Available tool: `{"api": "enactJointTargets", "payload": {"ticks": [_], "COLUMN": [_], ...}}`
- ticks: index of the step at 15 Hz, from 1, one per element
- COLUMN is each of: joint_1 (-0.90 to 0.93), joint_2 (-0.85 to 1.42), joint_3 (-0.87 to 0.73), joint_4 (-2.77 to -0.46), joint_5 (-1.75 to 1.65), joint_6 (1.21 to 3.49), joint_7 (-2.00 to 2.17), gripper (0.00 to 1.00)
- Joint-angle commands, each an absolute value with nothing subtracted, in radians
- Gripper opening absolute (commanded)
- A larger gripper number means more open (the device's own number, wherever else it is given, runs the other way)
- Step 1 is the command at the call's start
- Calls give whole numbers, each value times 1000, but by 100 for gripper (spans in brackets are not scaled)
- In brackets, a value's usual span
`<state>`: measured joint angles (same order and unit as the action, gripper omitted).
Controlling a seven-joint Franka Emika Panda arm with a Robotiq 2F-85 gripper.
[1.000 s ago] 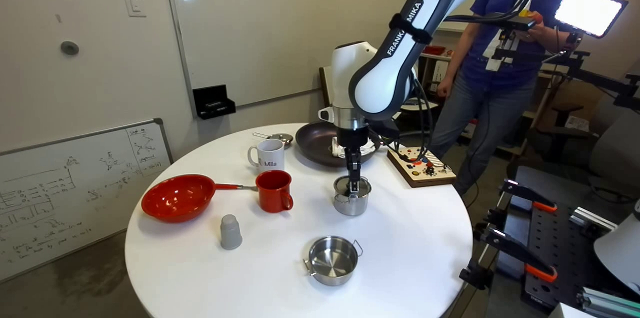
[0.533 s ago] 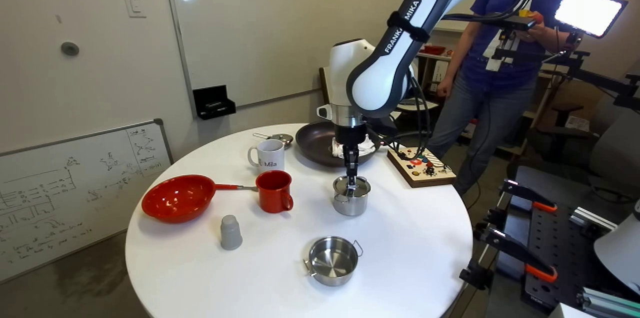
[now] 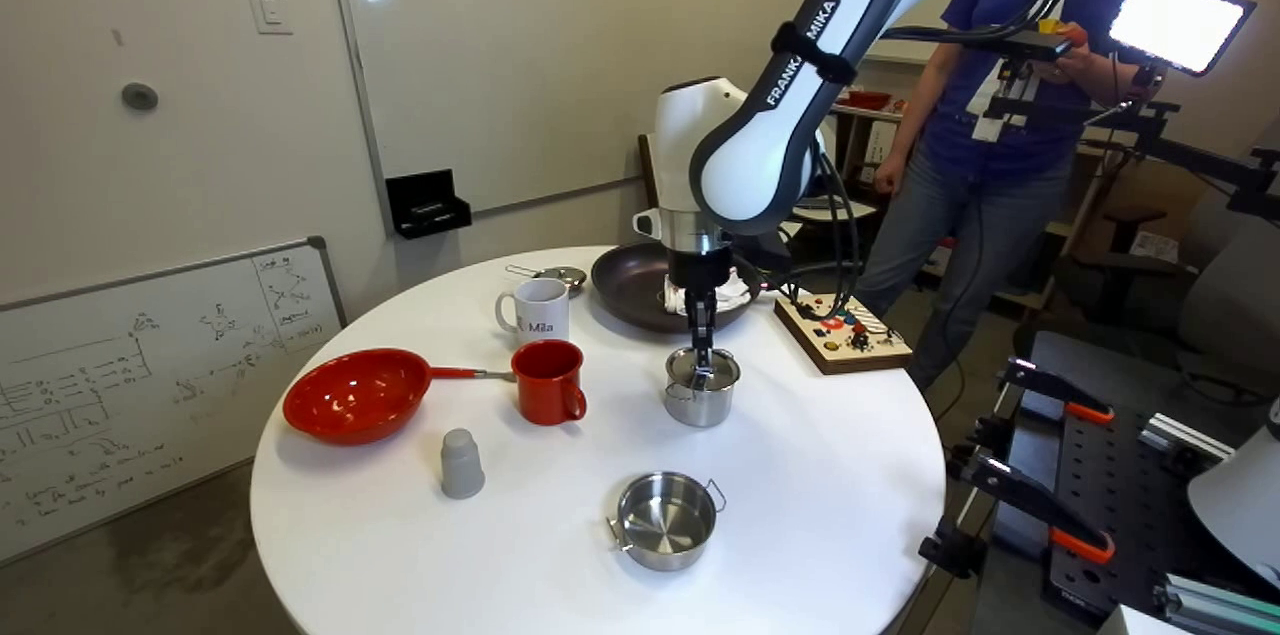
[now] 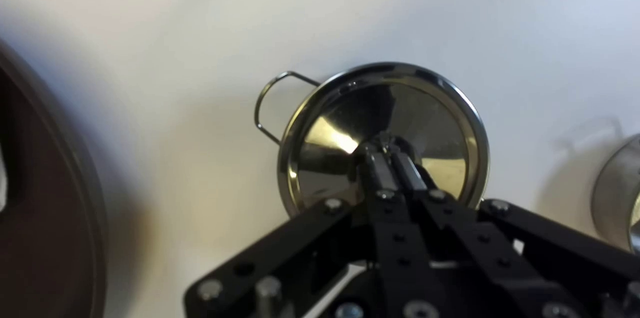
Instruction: Uncover the pot
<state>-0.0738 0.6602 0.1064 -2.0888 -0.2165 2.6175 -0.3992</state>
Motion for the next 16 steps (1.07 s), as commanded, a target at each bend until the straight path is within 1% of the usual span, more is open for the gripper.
{"api": "enactJointTargets", "payload": {"ticks": [1, 16], "joint_1": [-53, 31], "joint_2": [663, 517], "joint_3": [91, 7], "joint_4": [-2070, -2208], "joint_5": [-208, -284], "joint_6": [2573, 2656], "joint_7": [-377, -279], "gripper": [7, 6]}}
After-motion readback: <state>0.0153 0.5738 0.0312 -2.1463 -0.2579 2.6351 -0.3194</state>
